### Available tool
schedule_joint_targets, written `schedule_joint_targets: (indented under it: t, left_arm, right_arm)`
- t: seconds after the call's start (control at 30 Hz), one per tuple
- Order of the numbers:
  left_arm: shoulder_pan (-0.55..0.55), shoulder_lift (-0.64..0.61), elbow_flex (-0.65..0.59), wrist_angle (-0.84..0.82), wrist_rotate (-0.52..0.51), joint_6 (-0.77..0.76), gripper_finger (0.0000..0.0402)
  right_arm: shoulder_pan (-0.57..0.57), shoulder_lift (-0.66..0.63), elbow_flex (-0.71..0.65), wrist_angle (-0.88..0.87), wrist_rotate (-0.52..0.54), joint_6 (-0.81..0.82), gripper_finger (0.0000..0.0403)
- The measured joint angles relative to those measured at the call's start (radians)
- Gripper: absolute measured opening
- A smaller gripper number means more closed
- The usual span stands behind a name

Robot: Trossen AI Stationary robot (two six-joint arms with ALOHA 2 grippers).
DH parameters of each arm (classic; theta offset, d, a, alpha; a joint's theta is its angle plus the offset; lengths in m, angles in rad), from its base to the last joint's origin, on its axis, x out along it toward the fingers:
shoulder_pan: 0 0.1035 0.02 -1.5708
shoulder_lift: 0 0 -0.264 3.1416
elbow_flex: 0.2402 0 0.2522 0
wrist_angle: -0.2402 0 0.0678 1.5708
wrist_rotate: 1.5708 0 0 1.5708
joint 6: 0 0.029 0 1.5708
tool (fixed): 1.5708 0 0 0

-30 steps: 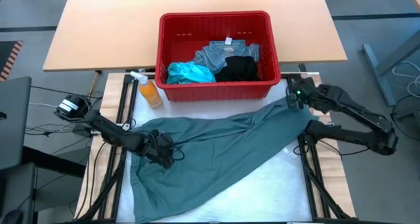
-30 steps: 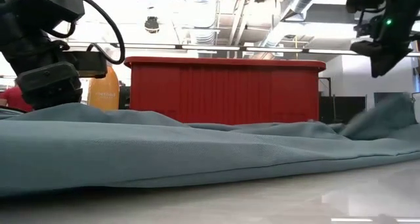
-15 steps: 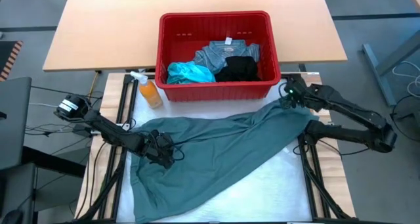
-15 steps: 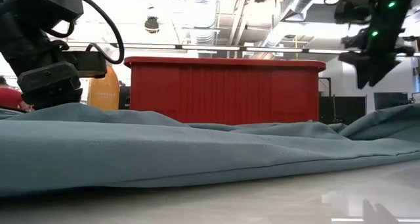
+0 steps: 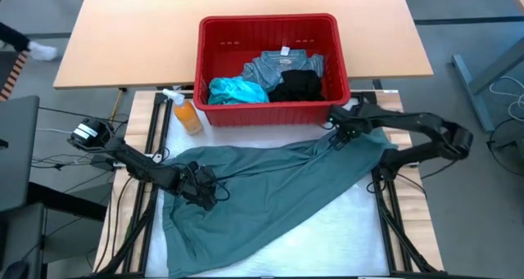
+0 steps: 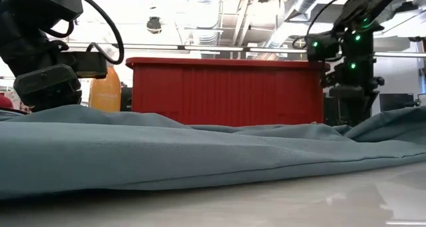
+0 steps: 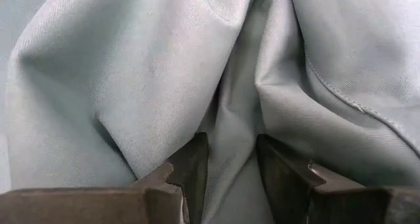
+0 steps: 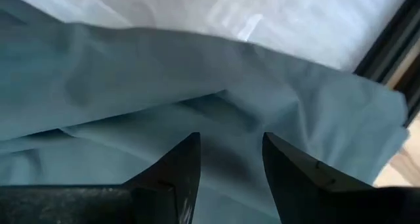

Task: Fold Laundry from Bin
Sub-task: Fold the gray pants

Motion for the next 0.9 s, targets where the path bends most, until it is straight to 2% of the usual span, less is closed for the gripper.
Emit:
schedule_joint_targets:
  t: [0.23,0.43,0.57,0.9]
  left_arm:
    - [0.000,0.000,0.000,0.000,0.003,0.000,0.0125]
    - [0.000,0.000,0.000,0.000,0.005,-0.003,0.0125]
    - [0.000,0.000,0.001,0.000,0.008,-0.008,0.0125]
    - [0.000,0.000,0.001,0.000,0.030,-0.009,0.0125]
  right_arm:
    - [-0.016,0.090,0.014,0.012,0.013,-0.036,0.0187]
    - [0.049,0.081,0.051,0.041,0.128,-0.142,0.0181]
    - [0.060,0.094,0.051,0.051,0.130,-0.177,0.0180]
    - [0.004,0.191,0.050,0.089,0.090,-0.293,0.0173]
